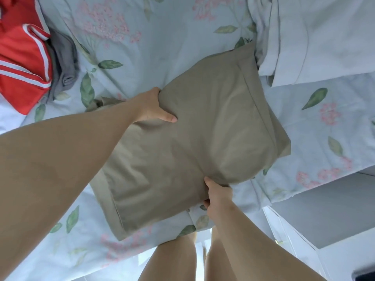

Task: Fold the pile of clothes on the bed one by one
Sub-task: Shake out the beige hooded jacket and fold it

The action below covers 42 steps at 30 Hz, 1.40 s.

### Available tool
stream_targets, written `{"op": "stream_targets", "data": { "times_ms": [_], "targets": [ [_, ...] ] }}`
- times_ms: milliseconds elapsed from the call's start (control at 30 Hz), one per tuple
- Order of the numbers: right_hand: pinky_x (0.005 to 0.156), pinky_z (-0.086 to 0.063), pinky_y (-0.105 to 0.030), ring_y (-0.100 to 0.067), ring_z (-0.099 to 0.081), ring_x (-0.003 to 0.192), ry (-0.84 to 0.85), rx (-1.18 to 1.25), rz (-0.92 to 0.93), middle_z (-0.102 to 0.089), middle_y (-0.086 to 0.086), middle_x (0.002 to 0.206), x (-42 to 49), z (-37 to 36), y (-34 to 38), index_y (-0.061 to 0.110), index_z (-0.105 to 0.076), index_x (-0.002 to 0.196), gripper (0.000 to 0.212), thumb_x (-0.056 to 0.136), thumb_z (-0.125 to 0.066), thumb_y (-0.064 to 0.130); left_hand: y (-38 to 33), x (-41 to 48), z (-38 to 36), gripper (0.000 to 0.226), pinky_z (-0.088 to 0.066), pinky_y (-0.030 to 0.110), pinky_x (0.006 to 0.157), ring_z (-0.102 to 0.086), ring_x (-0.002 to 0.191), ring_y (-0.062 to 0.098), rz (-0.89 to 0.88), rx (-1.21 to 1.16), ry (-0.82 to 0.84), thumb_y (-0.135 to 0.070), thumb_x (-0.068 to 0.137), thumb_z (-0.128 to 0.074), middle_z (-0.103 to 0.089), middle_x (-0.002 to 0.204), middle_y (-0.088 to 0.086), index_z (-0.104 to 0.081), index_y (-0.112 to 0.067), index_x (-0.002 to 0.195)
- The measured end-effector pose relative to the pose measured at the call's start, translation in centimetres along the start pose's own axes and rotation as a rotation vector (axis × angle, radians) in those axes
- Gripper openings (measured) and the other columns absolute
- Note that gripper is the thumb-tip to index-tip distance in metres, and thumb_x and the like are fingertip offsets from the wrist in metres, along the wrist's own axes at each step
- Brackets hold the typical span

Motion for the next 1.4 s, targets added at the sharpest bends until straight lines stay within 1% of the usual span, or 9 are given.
{"op": "stream_targets", "data": {
  "times_ms": [267, 400, 467, 567, 733, 833, 1033, 1167, 1400],
  "targets": [
    [0.085, -0.051, -0.043, -0.025, -0.059, 0.103, 0.157, 0.046, 0.011, -0.064, -0.005, 0.112, -1.2, -0.2, -0.5, 0.012, -0.056, 0.116, 0.042, 0.079, -0.075, 0.009, 0.5, -0.4, -0.7, 0.048, -0.039, 0.032, 0.098, -0.059, 0.106, 0.023, -0.027, -0.212, 0.032, -0.037, 0.067, -0.082, -0.065, 0.104, -0.002, -0.063, -0.023, 0.109],
    [0.092, -0.05, -0.047, -0.027, -0.062, 0.103, 0.272, 0.105, 0.03, -0.067, -0.008, 0.108, -2.2, -0.2, -0.3, 0.011, -0.06, 0.107, 0.032, 0.081, -0.068, -0.004, 0.9, -1.6, -0.2, 0.06, -0.01, 0.055, 0.114, -0.052, 0.119, 0.026, 0.01, -0.181, 0.027, -0.072, 0.041, -0.075, -0.066, 0.102, -0.008, -0.062, -0.039, 0.089],
    [0.085, -0.052, -0.044, -0.025, -0.062, 0.099, 0.31, 0.086, 0.047, -0.067, -0.008, 0.107, -2.7, 0.0, 0.3, 0.012, -0.06, 0.107, 0.032, 0.081, -0.066, -0.006, 1.0, -2.5, 0.4, 0.051, 0.003, 0.051, 0.114, -0.048, 0.123, 0.026, 0.009, -0.199, 0.011, -0.064, 0.051, -0.077, -0.066, 0.105, -0.006, -0.06, -0.039, 0.092],
    [0.076, -0.053, -0.037, -0.024, -0.064, 0.096, 0.358, 0.049, 0.098, -0.069, -0.01, 0.106, -3.9, 0.4, 2.3, 0.006, -0.061, 0.111, 0.032, 0.081, -0.066, -0.005, 0.9, -4.7, 1.9, 0.053, -0.026, 0.044, 0.113, -0.057, 0.113, 0.024, 0.002, -0.378, 0.045, -0.054, 0.048, -0.083, -0.066, 0.105, -0.007, -0.062, -0.034, 0.093],
    [0.072, -0.054, -0.031, -0.021, -0.066, 0.096, 0.448, 0.07, 0.244, -0.069, -0.01, 0.11, -7.6, 0.5, 8.7, 0.006, -0.061, 0.115, 0.033, 0.083, -0.065, 0.003, 1.0, -8.9, 5.6, 0.036, -0.053, 0.027, 0.073, -0.067, 0.088, 0.012, 0.003, -0.839, -0.043, -0.019, 0.073, -0.076, -0.068, 0.103, -0.002, -0.062, -0.022, 0.106],
    [0.064, -0.056, -0.027, -0.016, -0.069, 0.085, 0.506, 0.072, 0.382, -0.071, -0.006, 0.104, -11.3, -0.6, 13.6, 0.011, -0.064, 0.109, 0.024, 0.085, -0.065, 0.009, 1.3, -11.2, 7.6, 0.056, -0.056, 0.027, 0.068, -0.069, 0.089, 0.013, -0.029, -1.087, -0.175, -0.027, 0.068, -0.076, -0.069, 0.106, 0.0, -0.059, -0.015, 0.12],
    [0.06, -0.055, -0.025, -0.011, -0.069, 0.076, 0.636, -0.047, 0.727, -0.071, 0.001, 0.093, -20.8, -3.5, 21.5, 0.017, -0.065, 0.1, 0.012, 0.09, -0.061, 0.014, 0.8, -17.4, 11.4, 0.016, -0.056, 0.027, 0.072, -0.07, 0.083, 0.011, -0.159, -1.448, -0.501, -0.027, 0.091, -0.061, -0.073, 0.092, -0.004, -0.064, -0.018, 0.103],
    [0.063, -0.054, -0.025, -0.012, -0.066, 0.085, 0.677, -0.118, 0.912, -0.069, 0.001, 0.101, -25.7, -3.8, 24.0, 0.017, -0.065, 0.106, 0.017, 0.09, -0.061, 0.018, 1.3, -22.3, 12.0, 0.023, -0.054, 0.026, 0.082, -0.066, 0.103, 0.011, -0.281, -1.569, -0.563, -0.034, 0.096, -0.05, -0.071, 0.109, -0.002, -0.064, -0.021, 0.108],
    [0.071, -0.05, -0.024, -0.016, -0.064, 0.091, 0.489, -0.451, 0.802, -0.068, -0.004, 0.111, -18.8, -0.2, 19.3, 0.013, -0.065, 0.109, 0.021, 0.09, -0.062, 0.021, 6.0, -25.2, 0.7, 0.071, -0.046, 0.033, 0.098, -0.062, 0.109, 0.016, 0.13, -1.425, -0.45, -0.045, 0.075, -0.073, -0.065, 0.12, 0.0, -0.052, -0.008, 0.132]
  ]
}}
Point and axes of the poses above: each hand's wrist, its own x-axis towards the middle knuckle, its own z-axis out of the back of the hand, y = z × x, the point moved 5 cm from there along x, towards the middle knuckle
